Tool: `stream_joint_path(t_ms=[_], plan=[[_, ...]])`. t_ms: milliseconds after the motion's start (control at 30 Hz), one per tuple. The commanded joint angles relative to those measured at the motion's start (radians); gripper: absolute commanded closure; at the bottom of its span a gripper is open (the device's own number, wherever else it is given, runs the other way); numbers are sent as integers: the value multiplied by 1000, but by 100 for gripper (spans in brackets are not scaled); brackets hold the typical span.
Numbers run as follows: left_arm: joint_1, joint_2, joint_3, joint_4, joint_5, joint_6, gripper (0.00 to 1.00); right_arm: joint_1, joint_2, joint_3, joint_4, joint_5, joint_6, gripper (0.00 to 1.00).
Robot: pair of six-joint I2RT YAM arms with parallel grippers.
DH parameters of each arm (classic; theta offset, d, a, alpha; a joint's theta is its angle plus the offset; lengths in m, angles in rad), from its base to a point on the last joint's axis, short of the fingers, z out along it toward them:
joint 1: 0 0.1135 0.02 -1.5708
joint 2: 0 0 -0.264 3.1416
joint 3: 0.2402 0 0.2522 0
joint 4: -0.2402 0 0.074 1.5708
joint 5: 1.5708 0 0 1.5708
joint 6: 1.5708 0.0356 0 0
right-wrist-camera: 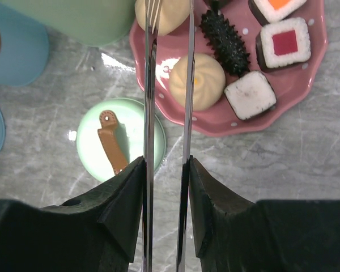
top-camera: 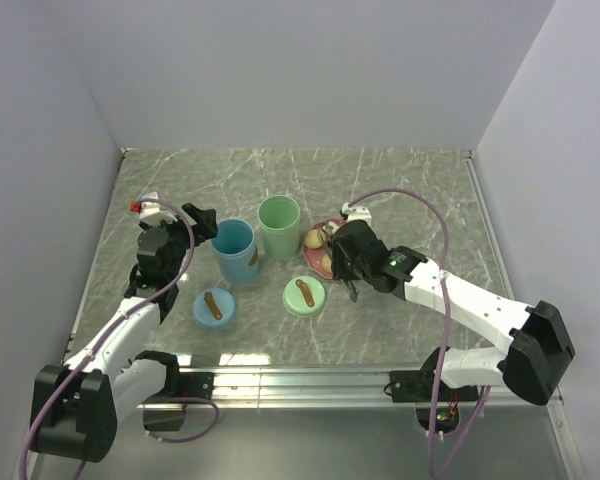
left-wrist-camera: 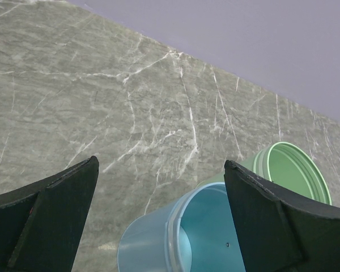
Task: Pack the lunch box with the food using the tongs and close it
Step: Pick up the food using the clamp
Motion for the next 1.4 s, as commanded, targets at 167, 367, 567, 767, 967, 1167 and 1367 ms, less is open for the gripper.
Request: stream_joint_path(t_ms=[167,367,567,767,967,1167,1367], plan=[[4,15,25,39,15,-12,1,5,-31,41,77,-1,-21,57],[4,12,25,39,15,-13,0,5,-5,45,69,13,-13,56],[4,15,23,44,18,-16,1,6,-77,37,33,86,10,56],[4,26,28,45,26,-15,1,6,-115,23,60,45,-4,55],[2,23,26,44,26,-16,1,6,-37,29,83,13,-12,55],[2,26,28,47,26,-16,0,6,8,20,92,2,-13,53],[2,40,32,47,32,-16,1,6,46,25,94,-10,-15,51]])
